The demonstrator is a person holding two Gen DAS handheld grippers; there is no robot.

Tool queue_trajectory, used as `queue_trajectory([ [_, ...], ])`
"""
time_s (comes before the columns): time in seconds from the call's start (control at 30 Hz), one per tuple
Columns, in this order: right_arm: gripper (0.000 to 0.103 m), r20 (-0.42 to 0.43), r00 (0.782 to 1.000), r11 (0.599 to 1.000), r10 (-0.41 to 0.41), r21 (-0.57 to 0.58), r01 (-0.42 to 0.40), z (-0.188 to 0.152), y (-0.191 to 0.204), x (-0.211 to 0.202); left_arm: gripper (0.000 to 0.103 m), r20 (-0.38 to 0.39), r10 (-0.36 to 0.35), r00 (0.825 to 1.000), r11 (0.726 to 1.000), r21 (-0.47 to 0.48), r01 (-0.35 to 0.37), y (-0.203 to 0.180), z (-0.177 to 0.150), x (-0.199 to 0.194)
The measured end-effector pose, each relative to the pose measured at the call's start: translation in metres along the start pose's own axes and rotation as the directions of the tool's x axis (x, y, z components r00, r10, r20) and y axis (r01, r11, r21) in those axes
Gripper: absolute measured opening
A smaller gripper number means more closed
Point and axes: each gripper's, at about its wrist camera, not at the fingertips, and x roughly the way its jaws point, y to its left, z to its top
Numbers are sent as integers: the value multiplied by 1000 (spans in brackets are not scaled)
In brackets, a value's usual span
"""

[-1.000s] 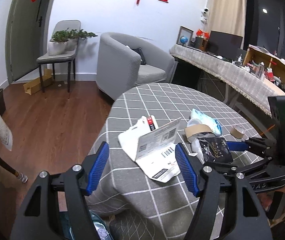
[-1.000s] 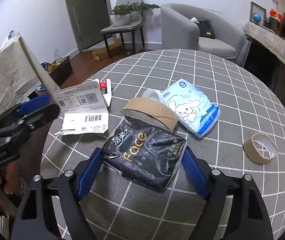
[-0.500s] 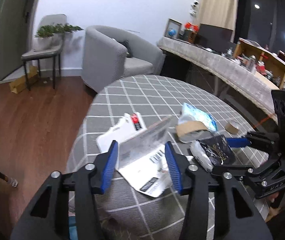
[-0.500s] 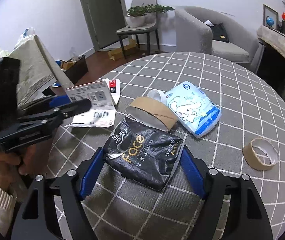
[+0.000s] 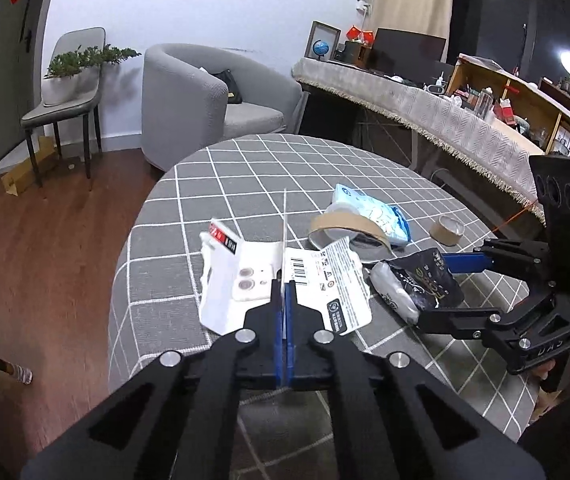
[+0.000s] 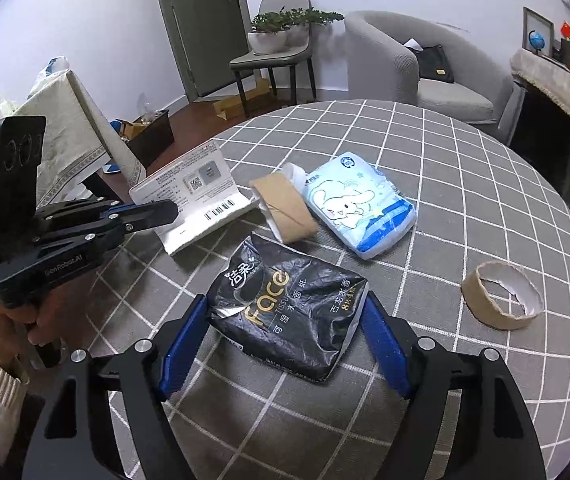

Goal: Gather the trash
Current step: 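Carry the snack bag and white card over the teal bin with both tools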

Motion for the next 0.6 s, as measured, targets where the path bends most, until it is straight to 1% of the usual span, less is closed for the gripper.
queue_trajectory([
  [0.1,77,21,1000,1000,3,-10,-3,1,7,-6,2,19,2,1000,1000,-12,-1,-1,0,-7],
  [0.2,77,24,1000,1000,4,-15,-4,-3,13,-10,2,35,16,999,1000,-14,-16,-5,-1,-14],
  [0.4,76,29,1000,1000,1,-9,0,-13,21,-17,2,50,69,996,998,-8,-68,-14,-5,-29],
  [0.6,76,44,999,1000,3,1,-3,-21,30,-25,2,32,95,995,996,-8,-94,-21,-12,-41],
])
